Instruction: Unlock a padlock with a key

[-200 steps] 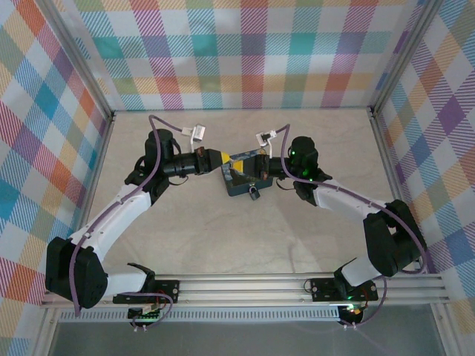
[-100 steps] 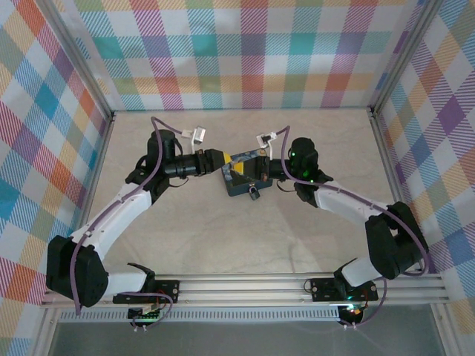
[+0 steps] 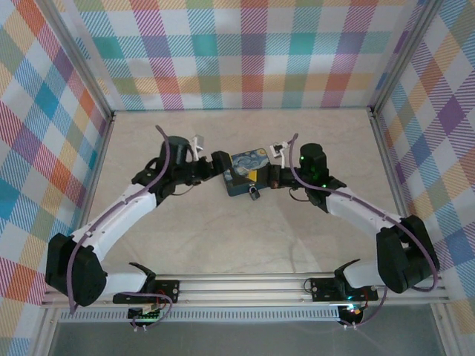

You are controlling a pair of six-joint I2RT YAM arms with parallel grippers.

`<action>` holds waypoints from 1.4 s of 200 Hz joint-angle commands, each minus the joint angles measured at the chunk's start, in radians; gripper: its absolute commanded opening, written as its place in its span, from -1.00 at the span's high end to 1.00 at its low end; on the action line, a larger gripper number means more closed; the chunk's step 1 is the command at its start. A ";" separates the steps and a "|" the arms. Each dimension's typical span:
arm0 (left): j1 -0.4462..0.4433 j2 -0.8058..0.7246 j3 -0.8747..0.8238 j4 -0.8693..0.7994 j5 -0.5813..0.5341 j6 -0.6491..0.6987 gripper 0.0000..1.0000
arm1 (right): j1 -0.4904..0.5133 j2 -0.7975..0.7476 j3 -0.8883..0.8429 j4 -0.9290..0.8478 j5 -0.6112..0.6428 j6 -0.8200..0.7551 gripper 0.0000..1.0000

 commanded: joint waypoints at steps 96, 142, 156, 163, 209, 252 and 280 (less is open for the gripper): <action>-0.446 0.615 0.307 -0.227 -0.735 -0.355 -0.88 | -0.292 -0.120 0.001 -0.518 0.209 -0.166 1.00; -0.445 0.801 0.505 -0.329 -0.775 -0.414 -0.80 | -0.302 -0.113 0.011 -0.533 0.218 -0.186 1.00; -0.445 0.845 0.554 -0.367 -0.784 -0.445 -0.66 | -0.308 -0.112 0.009 -0.530 0.211 -0.184 1.00; -0.446 0.864 0.577 -0.393 -0.792 -0.465 -0.59 | -0.313 -0.111 0.009 -0.529 0.208 -0.183 1.00; -0.444 0.921 0.661 -0.459 -0.848 -0.499 -0.29 | -0.358 -0.103 0.026 -0.579 0.204 -0.201 1.00; -0.428 0.948 0.671 -0.447 -0.829 -0.478 -0.06 | -0.368 -0.112 0.014 -0.596 0.174 -0.209 1.00; -0.420 0.956 0.664 -0.432 -0.819 -0.465 0.19 | -0.368 -0.125 0.011 -0.632 0.158 -0.226 1.00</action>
